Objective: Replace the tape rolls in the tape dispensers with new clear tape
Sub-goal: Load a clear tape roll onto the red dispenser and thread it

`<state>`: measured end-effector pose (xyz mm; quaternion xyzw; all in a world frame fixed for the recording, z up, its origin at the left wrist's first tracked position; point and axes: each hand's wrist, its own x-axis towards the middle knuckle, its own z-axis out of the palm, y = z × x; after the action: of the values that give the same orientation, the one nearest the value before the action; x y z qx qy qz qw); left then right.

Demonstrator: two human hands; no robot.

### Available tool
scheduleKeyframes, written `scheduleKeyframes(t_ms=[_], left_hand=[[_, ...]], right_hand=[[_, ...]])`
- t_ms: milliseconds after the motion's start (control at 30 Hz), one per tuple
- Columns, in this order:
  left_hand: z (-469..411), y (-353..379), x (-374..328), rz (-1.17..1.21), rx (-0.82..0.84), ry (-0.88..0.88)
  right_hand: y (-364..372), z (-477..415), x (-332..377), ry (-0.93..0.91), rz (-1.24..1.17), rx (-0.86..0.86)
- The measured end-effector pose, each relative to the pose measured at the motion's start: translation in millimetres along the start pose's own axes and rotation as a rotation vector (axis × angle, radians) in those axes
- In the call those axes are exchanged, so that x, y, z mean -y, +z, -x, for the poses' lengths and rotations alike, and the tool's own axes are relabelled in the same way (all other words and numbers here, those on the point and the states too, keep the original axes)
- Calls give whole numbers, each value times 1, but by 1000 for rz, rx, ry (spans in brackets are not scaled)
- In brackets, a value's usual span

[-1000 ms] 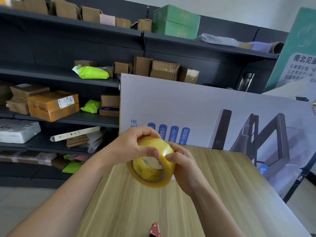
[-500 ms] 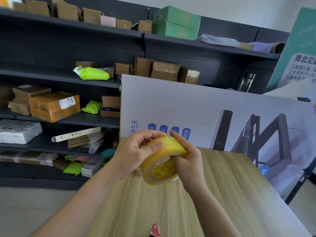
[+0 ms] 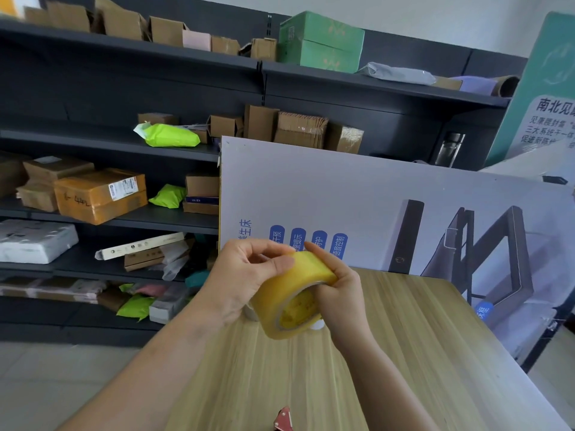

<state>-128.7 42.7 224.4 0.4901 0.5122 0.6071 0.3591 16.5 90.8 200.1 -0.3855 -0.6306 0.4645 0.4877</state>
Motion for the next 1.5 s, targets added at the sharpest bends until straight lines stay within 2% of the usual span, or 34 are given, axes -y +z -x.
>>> scheduleKeyframes(t_ms=[133, 300, 467, 567, 667, 900, 1133, 1300, 1367, 1500], left_hand=[[0, 11, 10, 232, -129, -203], [0, 19, 5, 379, -170, -283], [2, 20, 0, 426, -183, -277], [2, 18, 3, 346, -178, -229], [4, 16, 6, 184, -181, -149], [2, 5, -2, -267, -267, 110], [-7, -2, -9, -239, -287, 46], [-10, 2, -7, -556, -242, 55], [-6, 6, -3, -647, -254, 143], [5, 13, 6, -737, -347, 556]], right_hand=[[6, 1, -6, -36, 203, -48], [13, 14, -9, -156, 89, -206], [9, 13, -6, -14, -120, 63], [4, 11, -7, 40, -167, 138], [2, 11, -10, 79, -214, 128], [2, 13, -12, 2, -229, 105], [6, 15, -8, -74, -208, 129], [8, 17, -10, -91, -181, 95], [8, 17, -10, -65, -168, 91], [6, 17, -12, -15, -108, 72]])
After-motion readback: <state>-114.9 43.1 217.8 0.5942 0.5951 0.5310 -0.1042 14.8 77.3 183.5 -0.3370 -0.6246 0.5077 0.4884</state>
